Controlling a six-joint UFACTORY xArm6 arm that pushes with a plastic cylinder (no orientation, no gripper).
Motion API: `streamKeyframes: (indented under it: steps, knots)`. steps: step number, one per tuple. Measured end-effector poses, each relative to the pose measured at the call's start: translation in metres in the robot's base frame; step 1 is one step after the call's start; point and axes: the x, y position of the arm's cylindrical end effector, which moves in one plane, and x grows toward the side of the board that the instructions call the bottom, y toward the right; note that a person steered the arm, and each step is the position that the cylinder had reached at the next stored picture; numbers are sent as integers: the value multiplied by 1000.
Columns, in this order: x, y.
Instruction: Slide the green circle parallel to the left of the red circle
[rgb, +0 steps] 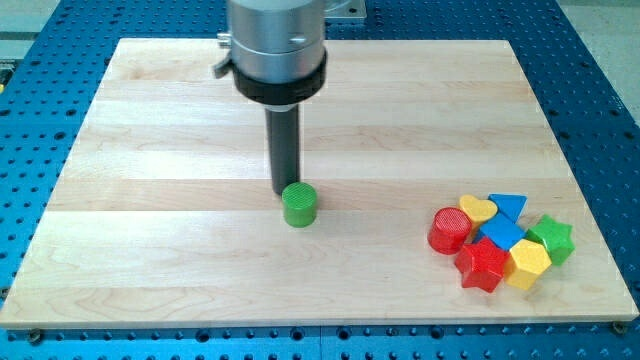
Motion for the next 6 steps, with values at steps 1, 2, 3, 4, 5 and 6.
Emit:
streamKeyframes:
  steps: [1, 2, 3, 4, 5, 6]
  knots:
    - [16, -11]
    - [16, 14]
    - [22, 84]
    - [33, 76]
    - [51, 90]
    - [48, 131]
